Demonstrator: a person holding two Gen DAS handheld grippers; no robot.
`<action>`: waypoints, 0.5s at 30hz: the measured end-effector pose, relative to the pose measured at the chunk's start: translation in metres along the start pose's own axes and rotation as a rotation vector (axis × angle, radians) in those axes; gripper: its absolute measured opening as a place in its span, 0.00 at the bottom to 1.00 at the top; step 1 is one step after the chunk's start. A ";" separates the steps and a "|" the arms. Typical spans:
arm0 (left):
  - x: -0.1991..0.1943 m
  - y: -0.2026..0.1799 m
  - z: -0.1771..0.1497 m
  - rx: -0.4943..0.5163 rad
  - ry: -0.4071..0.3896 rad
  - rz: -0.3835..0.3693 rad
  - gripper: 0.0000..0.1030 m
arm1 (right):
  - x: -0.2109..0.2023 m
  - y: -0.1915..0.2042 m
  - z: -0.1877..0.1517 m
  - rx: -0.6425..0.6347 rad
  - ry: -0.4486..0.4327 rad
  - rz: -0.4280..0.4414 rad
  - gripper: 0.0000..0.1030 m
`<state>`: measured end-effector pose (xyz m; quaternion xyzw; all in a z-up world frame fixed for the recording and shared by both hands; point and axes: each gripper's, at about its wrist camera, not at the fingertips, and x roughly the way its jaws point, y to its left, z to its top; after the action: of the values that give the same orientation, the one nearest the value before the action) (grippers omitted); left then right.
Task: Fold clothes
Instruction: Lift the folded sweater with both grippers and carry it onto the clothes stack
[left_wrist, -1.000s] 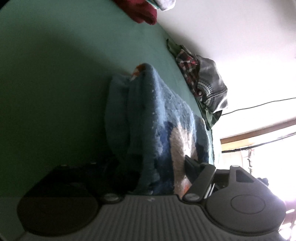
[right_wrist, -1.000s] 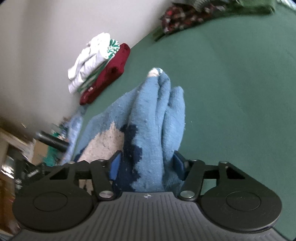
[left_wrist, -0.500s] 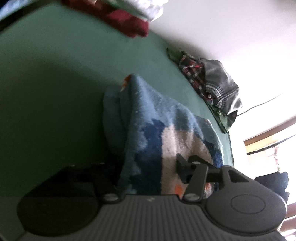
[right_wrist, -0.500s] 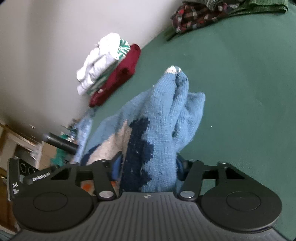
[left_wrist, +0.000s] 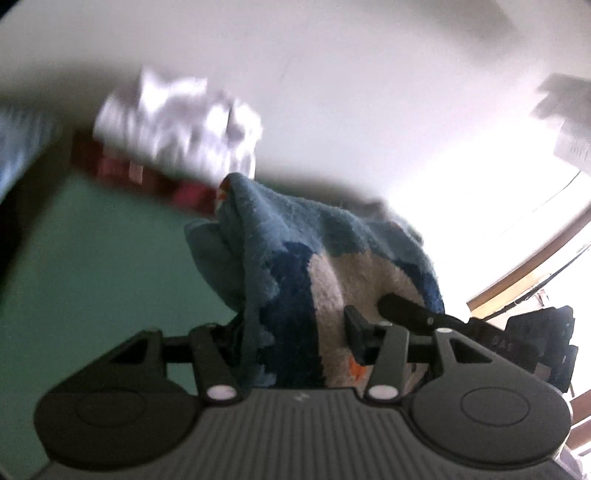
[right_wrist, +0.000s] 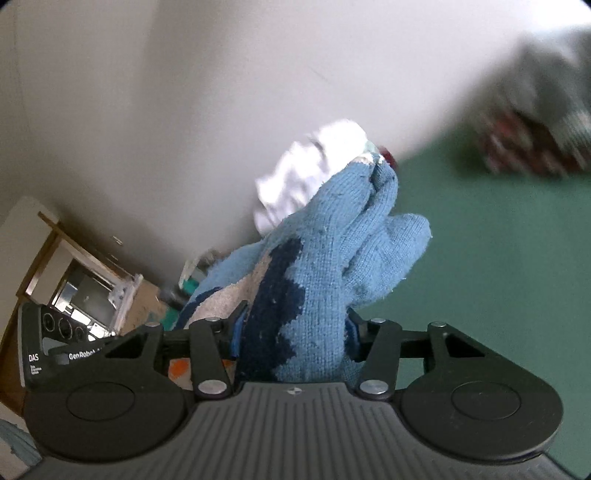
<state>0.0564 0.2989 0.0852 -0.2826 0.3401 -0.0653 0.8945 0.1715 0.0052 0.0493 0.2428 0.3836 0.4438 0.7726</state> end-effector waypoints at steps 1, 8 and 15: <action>-0.004 0.003 0.020 0.020 -0.015 0.002 0.50 | 0.009 0.012 0.015 -0.014 -0.015 0.001 0.51; -0.001 0.036 0.148 0.127 -0.077 0.030 0.49 | 0.096 0.067 0.100 -0.072 -0.111 -0.001 0.51; 0.045 0.082 0.215 0.201 -0.092 0.076 0.49 | 0.176 0.068 0.130 -0.077 -0.200 -0.041 0.51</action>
<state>0.2235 0.4520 0.1452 -0.1811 0.3008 -0.0520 0.9349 0.2978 0.1873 0.1081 0.2482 0.2923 0.4161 0.8245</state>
